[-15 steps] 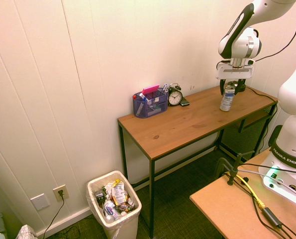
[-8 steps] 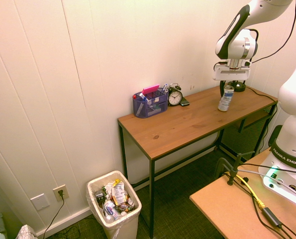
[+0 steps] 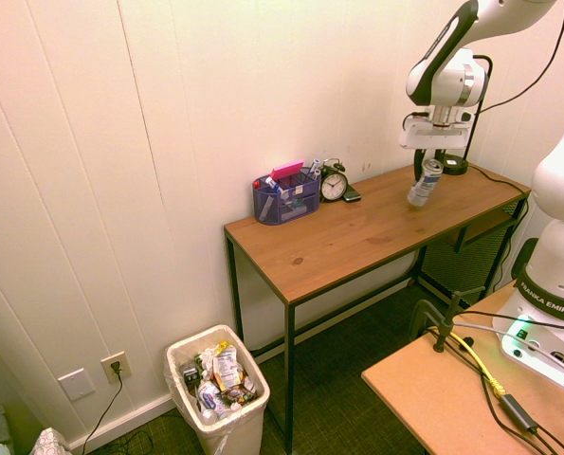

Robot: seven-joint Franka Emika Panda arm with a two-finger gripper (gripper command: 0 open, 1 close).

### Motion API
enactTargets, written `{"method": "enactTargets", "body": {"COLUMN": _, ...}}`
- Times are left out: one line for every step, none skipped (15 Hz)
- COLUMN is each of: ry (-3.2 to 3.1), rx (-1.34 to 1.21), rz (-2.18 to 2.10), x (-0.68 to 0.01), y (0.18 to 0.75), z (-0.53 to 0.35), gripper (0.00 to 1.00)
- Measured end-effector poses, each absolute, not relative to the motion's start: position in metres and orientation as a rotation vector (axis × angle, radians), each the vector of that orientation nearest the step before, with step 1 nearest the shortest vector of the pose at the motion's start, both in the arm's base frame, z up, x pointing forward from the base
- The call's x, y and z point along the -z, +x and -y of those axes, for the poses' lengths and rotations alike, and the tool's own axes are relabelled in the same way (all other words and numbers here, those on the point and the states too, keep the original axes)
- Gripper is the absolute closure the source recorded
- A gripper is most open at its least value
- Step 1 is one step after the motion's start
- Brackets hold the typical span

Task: Throw the can in the trash bin

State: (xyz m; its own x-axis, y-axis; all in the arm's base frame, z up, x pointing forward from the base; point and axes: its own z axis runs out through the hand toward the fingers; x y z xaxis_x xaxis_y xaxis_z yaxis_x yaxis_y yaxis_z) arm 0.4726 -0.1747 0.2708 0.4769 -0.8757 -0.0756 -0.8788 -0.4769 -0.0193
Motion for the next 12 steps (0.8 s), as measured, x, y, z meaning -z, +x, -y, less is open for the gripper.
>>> {"method": "enactTargets", "body": {"ry": -2.712, "rx": -0.075, "rz": -1.488, "x": -0.278, "y": 0.471, "z": 0.118, "gripper": 1.00}}
{"method": "enactTargets", "body": {"ry": -2.764, "rx": -0.065, "rz": -1.402, "x": -0.283, "y": 0.464, "z": 0.057, "gripper": 1.00}}
{"method": "enactTargets", "body": {"ry": -2.802, "rx": -0.036, "rz": -1.327, "x": -0.290, "y": 0.454, "z": -0.004, "gripper": 1.00}}
{"method": "enactTargets", "body": {"ry": -2.825, "rx": 0.011, "rz": -1.258, "x": -0.298, "y": 0.443, "z": -0.065, "gripper": 1.00}}
{"method": "enactTargets", "body": {"ry": -2.837, "rx": 0.049, "rz": -1.189, "x": -0.306, "y": 0.430, "z": -0.130, "gripper": 1.00}}
{"method": "enactTargets", "body": {"ry": -2.839, "rx": 0.076, "rz": -1.119, "x": -0.311, "y": 0.417, "z": -0.198, "gripper": 1.00}}
{"method": "enactTargets", "body": {"ry": -2.832, "rx": 0.083, "rz": -1.061, "x": -0.314, "y": 0.407, "z": -0.258, "gripper": 1.00}}
{"method": "enactTargets", "body": {"ry": -2.835, "rx": 0.078, "rz": -1.020, "x": -0.313, "y": 0.403, "z": -0.304, "gripper": 1.00}}
{"method": "enactTargets", "body": {"ry": -2.840, "rx": 0.087, "rz": -1.007, "x": -0.307, "y": 0.412, "z": -0.329, "gripper": 1.00}}
{"method": "enactTargets", "body": {"ry": -2.841, "rx": 0.094, "rz": -1.019, "x": -0.297, "y": 0.427, "z": -0.340, "gripper": 1.00}}
{"method": "enactTargets", "body": {"ry": -2.834, "rx": 0.091, "rz": -1.027, "x": -0.284, "y": 0.448, "z": -0.344, "gripper": 1.00}}
{"method": "enactTargets", "body": {"ry": -2.825, "rx": 0.074, "rz": -1.038, "x": -0.268, "y": 0.467, "z": -0.351, "gripper": 1.00}}
